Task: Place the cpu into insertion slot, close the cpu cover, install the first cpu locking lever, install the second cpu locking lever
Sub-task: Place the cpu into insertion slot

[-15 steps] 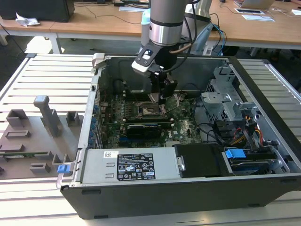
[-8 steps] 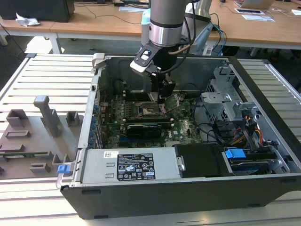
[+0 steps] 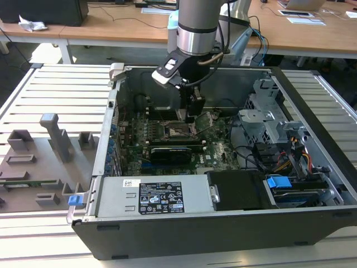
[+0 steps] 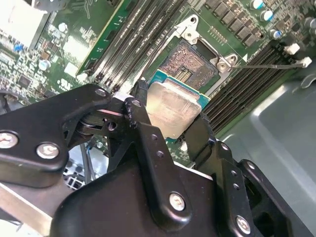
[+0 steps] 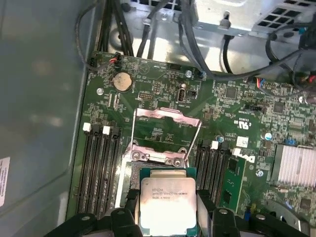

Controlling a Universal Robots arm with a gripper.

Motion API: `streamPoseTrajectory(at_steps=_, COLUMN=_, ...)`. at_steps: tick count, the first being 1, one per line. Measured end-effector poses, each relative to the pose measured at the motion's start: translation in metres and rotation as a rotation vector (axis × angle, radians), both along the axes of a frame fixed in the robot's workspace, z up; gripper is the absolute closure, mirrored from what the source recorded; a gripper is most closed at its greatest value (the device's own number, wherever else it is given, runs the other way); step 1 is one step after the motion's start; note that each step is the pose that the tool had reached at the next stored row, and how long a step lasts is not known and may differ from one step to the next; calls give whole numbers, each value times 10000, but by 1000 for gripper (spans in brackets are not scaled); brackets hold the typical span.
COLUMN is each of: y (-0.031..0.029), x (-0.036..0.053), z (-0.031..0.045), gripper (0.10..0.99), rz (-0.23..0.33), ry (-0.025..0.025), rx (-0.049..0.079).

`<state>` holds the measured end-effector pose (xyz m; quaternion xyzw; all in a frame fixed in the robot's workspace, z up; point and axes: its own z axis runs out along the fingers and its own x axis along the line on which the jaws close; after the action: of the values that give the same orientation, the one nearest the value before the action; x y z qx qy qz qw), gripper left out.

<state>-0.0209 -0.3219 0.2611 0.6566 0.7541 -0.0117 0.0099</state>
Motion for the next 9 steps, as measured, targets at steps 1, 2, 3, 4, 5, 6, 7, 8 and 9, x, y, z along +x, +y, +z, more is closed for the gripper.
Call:
streamPoseTrajectory(at_steps=1, y=0, x=0, z=0, gripper=541, rz=-136, ry=0, rx=0)
streamPoseTrajectory(at_steps=2, y=0, x=0, z=0, gripper=541, rz=-327, ry=0, rx=-1)
streamPoseTrajectory(at_steps=3, y=0, x=0, z=0, gripper=541, rz=-491, ry=0, rx=-1)
streamPoseTrajectory(at_steps=4, y=0, x=0, z=-1, gripper=541, rz=-609, ry=0, rx=-1)
streamPoseTrajectory(at_steps=5, y=0, x=0, z=-1, gripper=541, rz=-718, ry=0, rx=0)
streamPoseTrajectory(at_steps=6, y=0, x=0, z=-1, gripper=541, rz=-830, ry=0, rx=0)
streamPoseTrajectory(at_steps=7, y=0, x=0, z=-1, gripper=541, rz=-926, ry=0, rx=0)
streamPoseTrajectory(at_steps=8, y=0, x=0, z=-1, gripper=541, rz=-1124, ry=0, rx=-1)
streamPoseTrajectory(at_steps=9, y=0, x=0, z=-2, gripper=541, rz=-1284, ry=0, rx=0)
